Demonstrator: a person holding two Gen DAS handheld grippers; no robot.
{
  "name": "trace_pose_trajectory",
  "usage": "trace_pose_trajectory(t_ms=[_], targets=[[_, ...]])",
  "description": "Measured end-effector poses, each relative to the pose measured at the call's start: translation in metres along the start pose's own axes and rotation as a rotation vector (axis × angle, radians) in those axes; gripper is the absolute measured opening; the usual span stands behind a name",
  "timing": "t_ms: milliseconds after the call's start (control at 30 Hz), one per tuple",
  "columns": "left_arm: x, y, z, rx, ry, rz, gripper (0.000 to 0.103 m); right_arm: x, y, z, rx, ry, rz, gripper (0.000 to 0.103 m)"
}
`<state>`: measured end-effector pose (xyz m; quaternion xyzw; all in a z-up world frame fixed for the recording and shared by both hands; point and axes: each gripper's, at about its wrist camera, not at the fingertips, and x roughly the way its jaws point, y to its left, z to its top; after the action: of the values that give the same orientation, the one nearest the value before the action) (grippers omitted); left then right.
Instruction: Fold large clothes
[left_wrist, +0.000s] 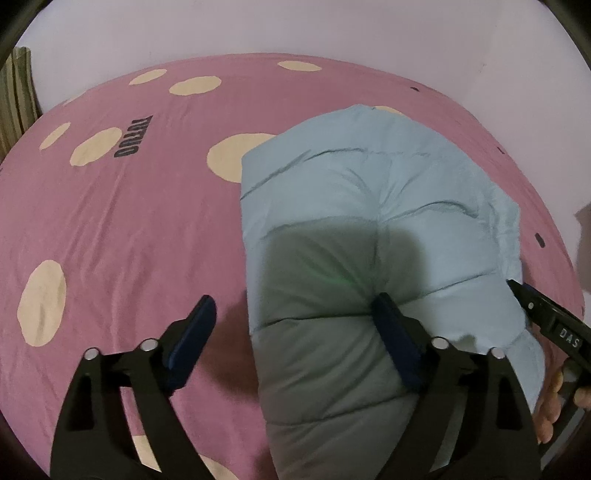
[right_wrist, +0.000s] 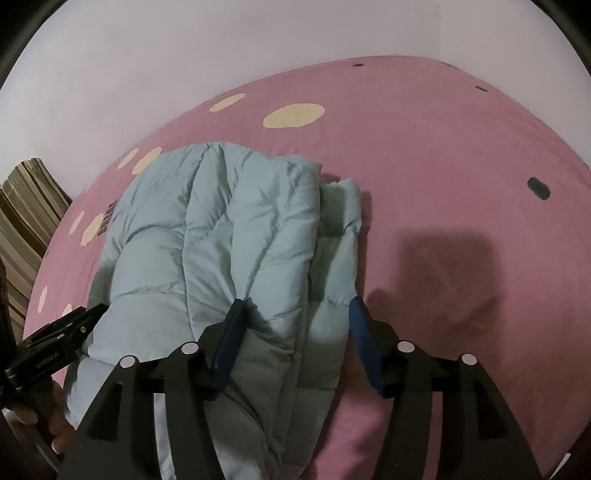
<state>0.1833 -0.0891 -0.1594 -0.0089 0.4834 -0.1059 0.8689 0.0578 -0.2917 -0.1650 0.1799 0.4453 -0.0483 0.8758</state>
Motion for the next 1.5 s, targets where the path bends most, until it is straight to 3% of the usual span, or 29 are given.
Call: trace_pose_trajectory(t_ms=[333,700,833,1133,1333,1500], targets=[[0.013,0.018,-0.002,-0.112,0.036,-0.153,0.090,0.016,-0.014,-0.004,0.079,0.047,0.081,0.069],[0.036,0.012,-0.001,-0.094,0.086,-0.265,0.090,0.034,-0.014,-0.008,0.085,0.071,0.116,0.071],[0.039,0.009,-0.001,-0.075,0.083,-0.273,0.088,0.035,-0.011,-0.011,0.077,0.072,0.133,0.057],[0.041,0.008,-0.001,-0.049,0.076,-0.320,0.068,0.038,-0.008,-0.016,0.107,0.056,0.240,0.028],[0.036,0.015,0.000,-0.067,0.067,-0.338,0.063,0.044,0.004,-0.012,0.091,0.061,0.306,0.025],[0.034,0.029,0.005,-0.097,0.041,-0.310,0.061,0.058,0.026,0.001,0.068,0.071,0.358,0.024]])
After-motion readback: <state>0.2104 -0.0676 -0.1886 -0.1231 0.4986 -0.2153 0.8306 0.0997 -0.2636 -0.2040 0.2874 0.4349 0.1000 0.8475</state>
